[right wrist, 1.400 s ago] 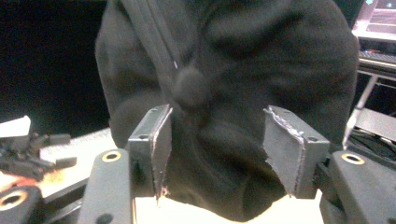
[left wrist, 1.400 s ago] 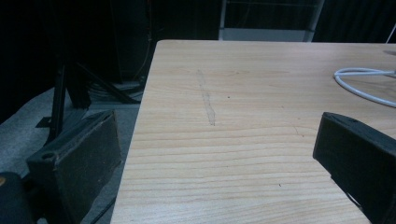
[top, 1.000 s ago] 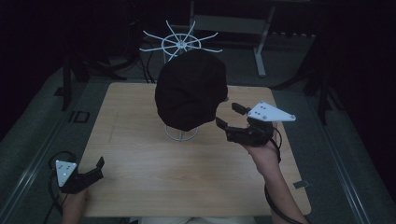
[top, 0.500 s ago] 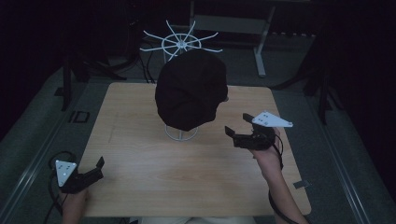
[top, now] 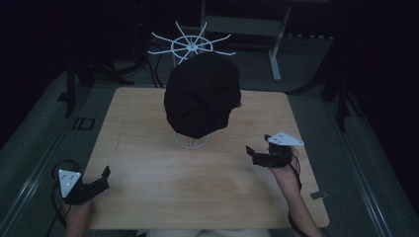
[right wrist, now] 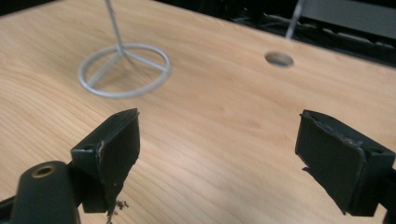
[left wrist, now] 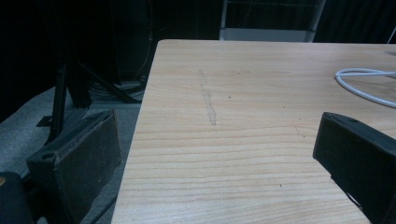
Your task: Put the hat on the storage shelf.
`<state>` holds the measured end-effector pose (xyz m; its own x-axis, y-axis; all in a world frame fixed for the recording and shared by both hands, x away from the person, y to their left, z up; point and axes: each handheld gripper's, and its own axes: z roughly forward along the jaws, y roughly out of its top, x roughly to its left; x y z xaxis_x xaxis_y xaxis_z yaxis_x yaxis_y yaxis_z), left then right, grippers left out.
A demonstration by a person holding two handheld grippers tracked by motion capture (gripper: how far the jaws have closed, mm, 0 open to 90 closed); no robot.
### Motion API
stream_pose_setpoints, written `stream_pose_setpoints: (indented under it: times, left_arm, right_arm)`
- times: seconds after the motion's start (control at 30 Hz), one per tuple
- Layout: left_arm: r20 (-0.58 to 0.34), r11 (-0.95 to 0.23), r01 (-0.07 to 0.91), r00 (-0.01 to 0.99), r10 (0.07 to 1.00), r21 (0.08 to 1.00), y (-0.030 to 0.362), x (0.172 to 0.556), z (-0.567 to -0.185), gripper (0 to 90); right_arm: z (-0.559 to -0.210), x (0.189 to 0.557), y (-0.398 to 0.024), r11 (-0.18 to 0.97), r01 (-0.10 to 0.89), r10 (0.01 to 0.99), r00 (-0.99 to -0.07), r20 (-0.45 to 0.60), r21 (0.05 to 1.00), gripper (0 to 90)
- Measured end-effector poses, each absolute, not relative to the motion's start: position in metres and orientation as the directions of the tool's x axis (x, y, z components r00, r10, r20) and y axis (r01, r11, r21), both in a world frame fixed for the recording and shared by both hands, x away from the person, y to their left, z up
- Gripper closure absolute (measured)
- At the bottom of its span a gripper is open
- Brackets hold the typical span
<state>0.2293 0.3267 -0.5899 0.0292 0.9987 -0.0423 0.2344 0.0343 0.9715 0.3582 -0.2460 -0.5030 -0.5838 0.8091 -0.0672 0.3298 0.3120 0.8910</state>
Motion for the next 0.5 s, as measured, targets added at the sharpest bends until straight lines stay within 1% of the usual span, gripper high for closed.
stream_pose_setpoints:
  times: [0.1, 0.13, 0.17, 0.3, 0.33, 0.43, 0.5]
  left_arm:
    - [-0.043, 0.035, 0.235, 0.029, 0.999, 0.971, 0.327, 0.229, -0.590, 1.4]
    - [-0.043, 0.035, 0.235, 0.029, 0.999, 0.971, 0.327, 0.229, -0.590, 1.4]
    - [-0.043, 0.035, 0.235, 0.029, 0.999, 0.971, 0.327, 0.229, -0.590, 1.4]
    - [-0.042, 0.034, 0.235, 0.029, 0.999, 0.971, 0.327, 0.229, -0.590, 1.4]
    - [-0.041, 0.034, 0.234, 0.028, 0.999, 0.972, 0.327, 0.229, -0.590, 1.4]
    - [-0.042, 0.034, 0.233, 0.028, 0.999, 0.972, 0.327, 0.229, -0.590, 1.4]
    - [-0.042, 0.034, 0.235, 0.027, 0.999, 0.971, 0.327, 0.229, -0.590, 1.4]
  right_arm:
    - [-0.518, 0.360, -0.254, 0.307, 0.344, 0.812, -0.581, -0.055, 0.887, 13.8]
    - [-0.518, 0.360, -0.254, 0.307, 0.344, 0.812, -0.581, -0.055, 0.887, 13.8]
    - [-0.528, 0.360, -0.264, 0.282, 0.351, 0.824, -0.565, -0.038, 0.893, 14.0]
    - [-0.538, 0.360, -0.275, 0.285, 0.368, 0.833, -0.551, -0.039, 0.885, 14.1]
    - [-0.543, 0.359, -0.281, 0.290, 0.396, 0.839, -0.543, -0.033, 0.871, 14.1]
    - [-0.548, 0.357, -0.288, 0.287, 0.407, 0.853, -0.520, -0.038, 0.867, 14.1]
    - [-0.552, 0.355, -0.295, 0.276, 0.416, 0.856, -0.516, -0.024, 0.867, 14.1]
